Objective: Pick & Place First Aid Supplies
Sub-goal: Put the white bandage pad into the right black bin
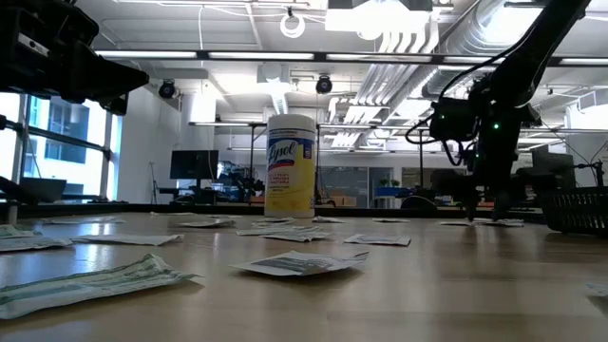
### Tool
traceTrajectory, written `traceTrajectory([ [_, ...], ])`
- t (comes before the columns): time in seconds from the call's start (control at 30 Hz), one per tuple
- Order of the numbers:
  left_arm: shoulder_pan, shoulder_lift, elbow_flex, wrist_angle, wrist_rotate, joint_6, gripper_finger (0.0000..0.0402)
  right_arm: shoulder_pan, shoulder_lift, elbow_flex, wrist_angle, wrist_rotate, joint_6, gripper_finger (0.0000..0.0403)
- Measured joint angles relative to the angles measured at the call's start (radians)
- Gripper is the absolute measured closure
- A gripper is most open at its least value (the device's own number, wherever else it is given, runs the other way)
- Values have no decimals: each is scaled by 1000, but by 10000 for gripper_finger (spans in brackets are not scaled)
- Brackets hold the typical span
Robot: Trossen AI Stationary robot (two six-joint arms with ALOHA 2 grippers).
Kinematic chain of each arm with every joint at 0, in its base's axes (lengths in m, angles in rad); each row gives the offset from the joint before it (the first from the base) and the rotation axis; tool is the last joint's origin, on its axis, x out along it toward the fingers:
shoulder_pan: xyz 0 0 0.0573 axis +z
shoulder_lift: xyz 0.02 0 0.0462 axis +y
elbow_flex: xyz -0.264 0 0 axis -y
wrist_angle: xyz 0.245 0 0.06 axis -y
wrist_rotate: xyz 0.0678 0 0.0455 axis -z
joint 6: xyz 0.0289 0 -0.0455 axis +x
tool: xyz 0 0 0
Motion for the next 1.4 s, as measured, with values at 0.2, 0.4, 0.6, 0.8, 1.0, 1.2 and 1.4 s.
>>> traceTrajectory([
  [0.2,0,0,0,0,0,0,401,78,-6,-2,121,-84,-2,225],
  [0.4,0,0,0,0,0,0,401,130,-26,-4,165,-22,1,224],
  [0.6,0,0,0,0,0,0,401,110,-91,-4,76,60,-15,229],
  [0.8,0,0,0,0,0,0,401,63,-70,-4,-1,101,-12,242],
  [1.0,0,0,0,0,0,0,401,29,-25,-4,22,48,-14,258],
  [1.2,0,0,0,0,0,0,401,18,13,0,9,53,39,289],
  [1.4,0,0,0,0,0,0,401,18,27,1,15,62,46,338],
])
